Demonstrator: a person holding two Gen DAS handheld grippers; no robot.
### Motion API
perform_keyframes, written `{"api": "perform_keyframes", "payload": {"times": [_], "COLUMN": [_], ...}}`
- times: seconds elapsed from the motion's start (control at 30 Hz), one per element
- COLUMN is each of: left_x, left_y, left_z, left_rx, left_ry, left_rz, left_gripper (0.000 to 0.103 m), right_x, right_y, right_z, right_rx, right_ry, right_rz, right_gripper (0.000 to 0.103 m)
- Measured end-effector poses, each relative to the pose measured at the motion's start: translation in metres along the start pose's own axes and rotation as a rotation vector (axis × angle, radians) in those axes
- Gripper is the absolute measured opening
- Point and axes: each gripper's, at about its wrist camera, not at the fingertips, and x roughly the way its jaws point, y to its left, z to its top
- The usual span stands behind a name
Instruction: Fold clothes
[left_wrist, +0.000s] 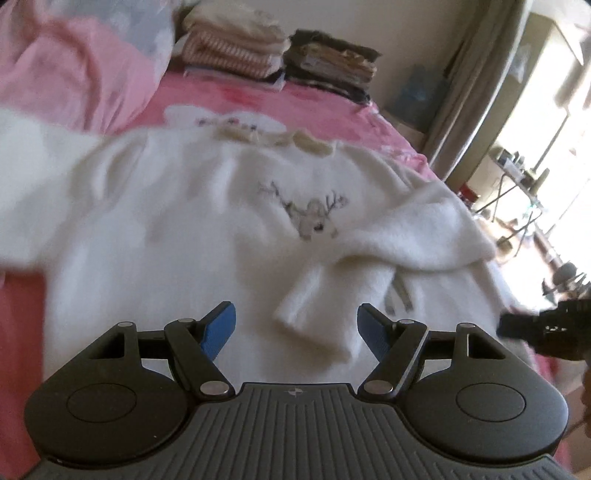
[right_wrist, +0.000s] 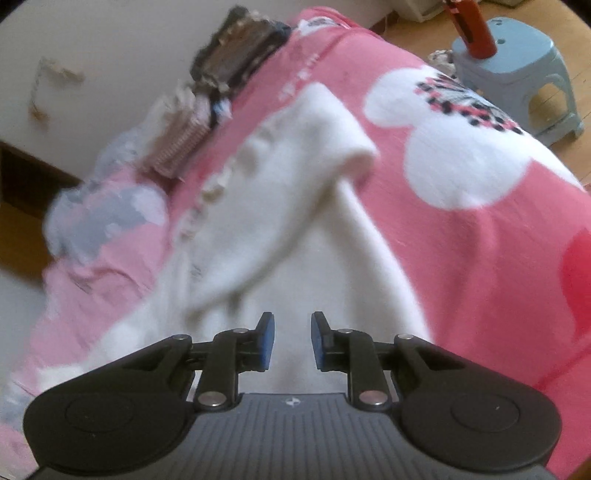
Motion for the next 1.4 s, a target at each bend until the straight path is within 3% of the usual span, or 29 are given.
{"api": "perform_keyframes", "payload": {"times": [0.13, 0.2, 0.3, 0.33, 0.43, 0.5, 0.67, 0.8, 0.83, 0.9, 1.0, 1.03, 1.17, 1.27, 1.4], "left_x": [0.023, 0.031, 0.035, 0.034, 0.030, 0.024, -0.012, -0.015, -0.014, -0.011, -0.010, -0.012, -0.031, -0.045, -0.044], "left_y": [-0.019, -0.025, -0.032, -0.034, -0.042, -0.048, -0.071, -0.063, -0.057, -0.039, -0.017, -0.013, -0.011, -0.010, 0.032], "left_z": [-0.001, -0.004, -0.008, -0.008, -0.007, -0.002, 0.002, -0.049, -0.063, -0.089, -0.122, -0.124, -0.086, -0.057, -0.006], "left_rx": [0.209, 0.270, 0.298, 0.304, 0.336, 0.400, 0.861, 1.482, 1.613, 1.751, 1.785, 1.737, 1.250, 0.885, 0.190], "left_ry": [-0.002, 0.000, -0.012, -0.020, -0.055, -0.105, -0.408, -0.663, -0.664, -0.510, -0.236, -0.176, -0.098, -0.042, -0.003], "left_rz": [0.038, 0.058, 0.056, 0.060, 0.111, 0.165, 0.352, 0.571, 0.585, 0.522, 0.423, 0.396, 0.326, 0.269, 0.064], "left_gripper": [0.072, 0.065, 0.043, 0.031, 0.008, 0.007, 0.007, 0.007, 0.007, 0.011, 0.015, 0.019, 0.032, 0.035, 0.039], "right_x": [0.011, 0.012, 0.013, 0.013, 0.012, 0.012, 0.012, 0.011, 0.011, 0.011, 0.011, 0.011, 0.011, 0.011, 0.011], "right_y": [-0.004, -0.007, -0.010, -0.010, -0.010, -0.011, -0.012, -0.013, -0.014, -0.014, -0.015, -0.015, -0.015, -0.014, -0.013], "right_z": [-0.005, -0.006, -0.006, -0.006, -0.006, -0.006, -0.006, -0.006, -0.006, -0.006, -0.006, -0.006, -0.005, -0.005, -0.007], "right_rx": [-0.036, -0.025, -0.016, -0.021, -0.037, -0.041, -0.042, -0.041, -0.039, -0.036, -0.034, -0.034, -0.034, -0.027, -0.025], "right_ry": [0.005, 0.001, 0.002, 0.001, -0.002, -0.003, -0.002, 0.000, -0.001, -0.003, -0.001, 0.000, 0.004, 0.003, -0.004], "right_rz": [-0.014, 0.002, 0.023, 0.025, 0.027, 0.029, 0.038, 0.043, 0.044, 0.047, 0.048, 0.048, 0.044, 0.039, 0.032], "right_gripper": [0.021, 0.021, 0.021, 0.021, 0.021, 0.021, 0.021, 0.021, 0.021, 0.021, 0.021, 0.021, 0.021, 0.021, 0.021]}}
